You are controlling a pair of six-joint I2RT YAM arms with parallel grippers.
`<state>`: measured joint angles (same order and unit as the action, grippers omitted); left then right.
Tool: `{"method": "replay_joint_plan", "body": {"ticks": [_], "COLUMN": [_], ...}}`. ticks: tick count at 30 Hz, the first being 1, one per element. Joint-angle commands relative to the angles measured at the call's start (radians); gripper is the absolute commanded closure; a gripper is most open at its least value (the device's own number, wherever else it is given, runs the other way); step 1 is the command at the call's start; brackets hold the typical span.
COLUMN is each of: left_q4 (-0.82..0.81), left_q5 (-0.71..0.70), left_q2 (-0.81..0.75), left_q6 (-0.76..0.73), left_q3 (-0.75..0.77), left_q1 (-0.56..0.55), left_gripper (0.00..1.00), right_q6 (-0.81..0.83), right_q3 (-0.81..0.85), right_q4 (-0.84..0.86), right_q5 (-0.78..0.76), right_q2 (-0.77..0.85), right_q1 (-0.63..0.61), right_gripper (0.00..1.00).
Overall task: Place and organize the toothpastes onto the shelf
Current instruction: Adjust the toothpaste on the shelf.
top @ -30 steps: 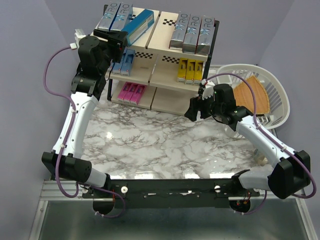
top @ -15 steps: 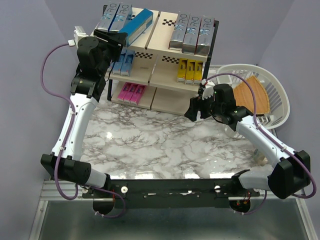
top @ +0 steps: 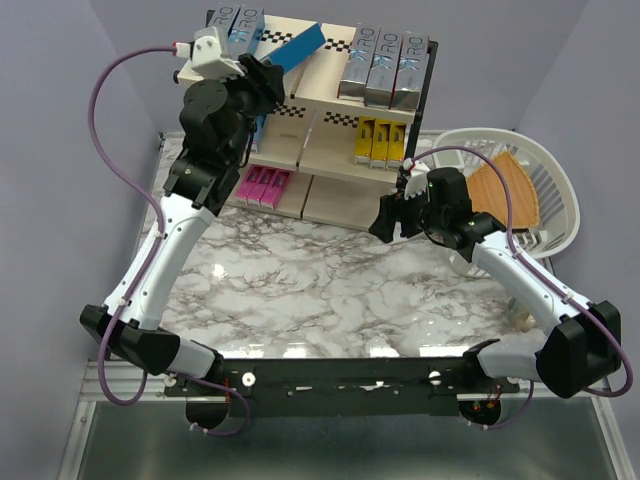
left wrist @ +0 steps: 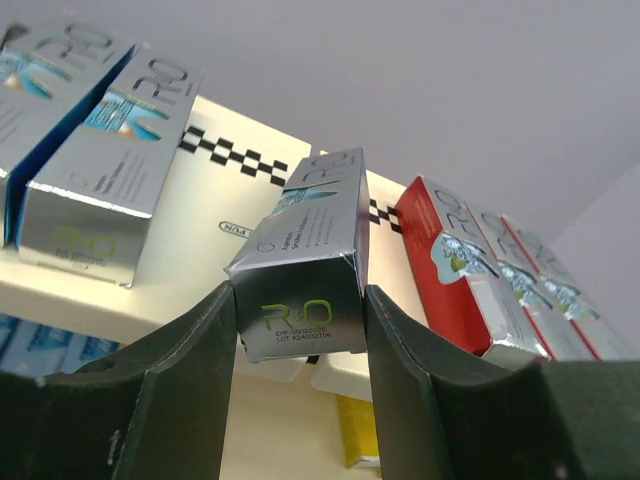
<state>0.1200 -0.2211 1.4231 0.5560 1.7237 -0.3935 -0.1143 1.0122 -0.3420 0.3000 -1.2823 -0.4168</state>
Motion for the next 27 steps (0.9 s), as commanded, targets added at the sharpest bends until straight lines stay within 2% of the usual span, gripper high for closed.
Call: {"method": "replay_joint_plan", "body": {"ticks": [1, 4, 7, 10, 16, 21, 27], "left_q4": [-0.115, -0.172, -0.226, -0.272, -0.361, -0.384, -0.391], "left_q5": [-0.173, -0.251, -0.294, -0.357, -0.347, -0.247, -0.274], "left_q2": [0.005, 0.025, 0.039, 0.059, 0.066, 0.066, 0.088], "left_q6": [-0.44, -0.601, -0.688, -0.737, -0.789, -0.78, -0.801], "left_q3": [0.033, 0.019, -0.006, -0.024, -0.085, -0.118, -0.131], "left_q1": [-0.097, -0.14, -0.157, -0.171, -0.173, -0.171, -0.173], "left_gripper": [0.62, 0.62, 0.62, 0.63, 0.64, 0.57, 0.42], "right_q6": [0.008, 0.008, 0.007, 0.007, 0.01, 0.01, 0.01], "right_q3": [-0.011, -0.014, -0.014, -0.014, 0.0, 0.009, 0.029], "right_q4": [0.006, 0.006, 0.008, 0.008, 0.0, -0.011, -0.037], "right_q5": [-0.019, -0.024, -0.027, -0.027, -0.029, -0.036, -0.044], "right_q2": [0.026, 0.024, 0.023, 0.014, 0.003, -0.014, -0.032], "right_q1": [0.001, 0.001, 0.001, 0.001, 0.001, 0.001, 0.001], "right_gripper": [0.04, 0.03, 0.03, 0.04, 0.03, 0.04, 0.03]}}
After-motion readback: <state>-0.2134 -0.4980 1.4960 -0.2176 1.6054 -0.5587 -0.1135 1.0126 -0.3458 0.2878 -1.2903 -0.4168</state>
